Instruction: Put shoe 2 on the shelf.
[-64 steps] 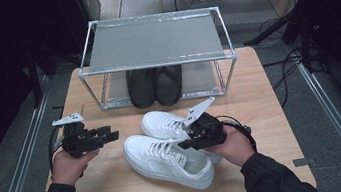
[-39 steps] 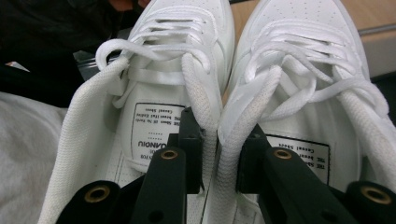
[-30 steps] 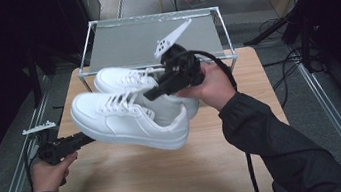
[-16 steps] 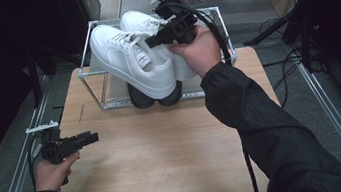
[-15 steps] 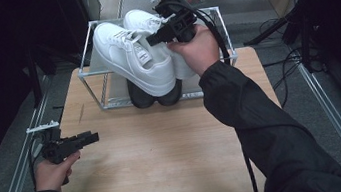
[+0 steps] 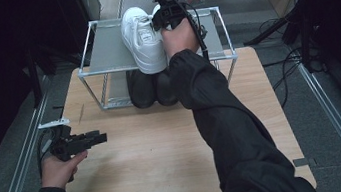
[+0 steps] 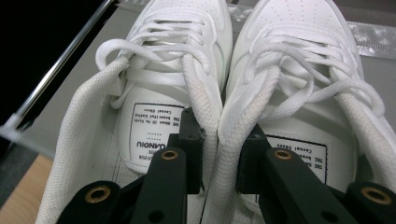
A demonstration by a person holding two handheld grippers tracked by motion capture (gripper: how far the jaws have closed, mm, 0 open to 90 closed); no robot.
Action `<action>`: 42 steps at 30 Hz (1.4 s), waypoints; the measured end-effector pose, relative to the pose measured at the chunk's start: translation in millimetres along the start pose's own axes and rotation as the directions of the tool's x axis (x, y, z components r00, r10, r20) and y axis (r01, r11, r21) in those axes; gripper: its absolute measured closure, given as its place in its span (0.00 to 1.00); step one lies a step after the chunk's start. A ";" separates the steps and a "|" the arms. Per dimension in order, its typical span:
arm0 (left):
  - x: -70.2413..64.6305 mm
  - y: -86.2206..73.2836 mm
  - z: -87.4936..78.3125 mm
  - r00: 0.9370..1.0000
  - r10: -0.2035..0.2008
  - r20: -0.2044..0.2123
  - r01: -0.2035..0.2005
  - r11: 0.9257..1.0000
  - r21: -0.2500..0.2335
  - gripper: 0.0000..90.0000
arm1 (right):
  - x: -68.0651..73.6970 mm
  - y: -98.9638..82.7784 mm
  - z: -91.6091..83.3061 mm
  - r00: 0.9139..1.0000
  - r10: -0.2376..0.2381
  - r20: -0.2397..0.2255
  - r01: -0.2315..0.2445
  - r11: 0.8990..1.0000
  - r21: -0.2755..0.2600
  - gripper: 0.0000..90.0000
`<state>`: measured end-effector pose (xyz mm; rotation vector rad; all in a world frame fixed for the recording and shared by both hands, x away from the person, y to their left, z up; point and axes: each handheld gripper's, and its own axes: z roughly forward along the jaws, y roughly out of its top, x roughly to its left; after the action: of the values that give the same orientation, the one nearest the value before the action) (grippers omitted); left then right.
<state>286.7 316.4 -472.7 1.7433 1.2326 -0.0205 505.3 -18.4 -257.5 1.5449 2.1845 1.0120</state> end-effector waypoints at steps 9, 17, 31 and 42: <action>-2.5 1.3 1.1 1.000 0.007 0.017 -0.007 1.000 -0.002 0.50 | 10.8 4.6 21.2 0.992 0.097 0.086 -0.097 0.995 -0.004 0.86; -6.6 1.9 4.1 1.000 0.014 0.025 -0.014 1.000 0.010 0.49 | 15.6 7.2 26.1 0.981 0.124 0.150 -0.126 0.992 0.006 0.83; -8.1 4.4 6.8 0.999 0.032 0.022 -0.032 0.999 0.014 0.49 | 19.9 3.0 23.1 0.981 0.095 0.168 -0.091 0.995 -0.035 0.63; -10.8 8.4 13.9 0.999 0.045 0.025 -0.046 0.998 0.032 0.49 | 23.1 -2.5 7.8 0.984 0.027 0.176 -0.016 0.998 -0.061 0.53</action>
<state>294.2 298.8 -469.0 1.7941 1.1805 -0.0357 499.1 5.1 -261.0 1.5708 2.0044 0.8997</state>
